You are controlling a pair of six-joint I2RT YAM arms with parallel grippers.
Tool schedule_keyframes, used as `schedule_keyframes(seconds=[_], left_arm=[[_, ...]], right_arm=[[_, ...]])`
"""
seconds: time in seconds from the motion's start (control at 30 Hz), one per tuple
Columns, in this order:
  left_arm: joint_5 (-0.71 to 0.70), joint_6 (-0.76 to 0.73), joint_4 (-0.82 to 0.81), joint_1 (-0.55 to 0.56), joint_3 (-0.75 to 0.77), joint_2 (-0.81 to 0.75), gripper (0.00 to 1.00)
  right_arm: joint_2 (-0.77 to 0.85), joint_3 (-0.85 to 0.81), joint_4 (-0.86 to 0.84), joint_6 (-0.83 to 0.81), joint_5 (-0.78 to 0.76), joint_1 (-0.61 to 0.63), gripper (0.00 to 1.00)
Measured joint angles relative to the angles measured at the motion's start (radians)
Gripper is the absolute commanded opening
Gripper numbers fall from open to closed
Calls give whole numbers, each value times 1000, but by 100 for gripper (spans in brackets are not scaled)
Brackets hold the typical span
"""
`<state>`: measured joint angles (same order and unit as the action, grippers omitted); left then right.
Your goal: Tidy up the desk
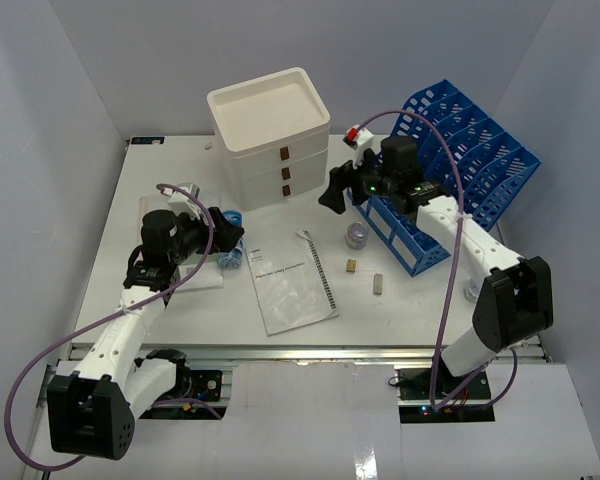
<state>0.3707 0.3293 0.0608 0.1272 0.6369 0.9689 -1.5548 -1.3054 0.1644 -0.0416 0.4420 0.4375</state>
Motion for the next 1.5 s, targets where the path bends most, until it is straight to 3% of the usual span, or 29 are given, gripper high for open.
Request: schedule_keyframes(seconds=[0.2,0.47,0.63,0.93,1.5], left_arm=[[-42,-7,0,0,0,-9,98],[-68,-15,5,0,0,-8,98],[-69,-15,10,0,0,-5,98],[-68,-15,14,0,0,6,98],[-68,-15,15,0,0,6,98]], right_arm=[[-129,-71,-180,191,-224,152,86],[-339,-260,-282,329,-410,168,75],[-435,-357,-296,359,-448,167,70],[-465,-403,-297,366,-466,173,63],[-541,-466,-302,350,-501,196,38]])
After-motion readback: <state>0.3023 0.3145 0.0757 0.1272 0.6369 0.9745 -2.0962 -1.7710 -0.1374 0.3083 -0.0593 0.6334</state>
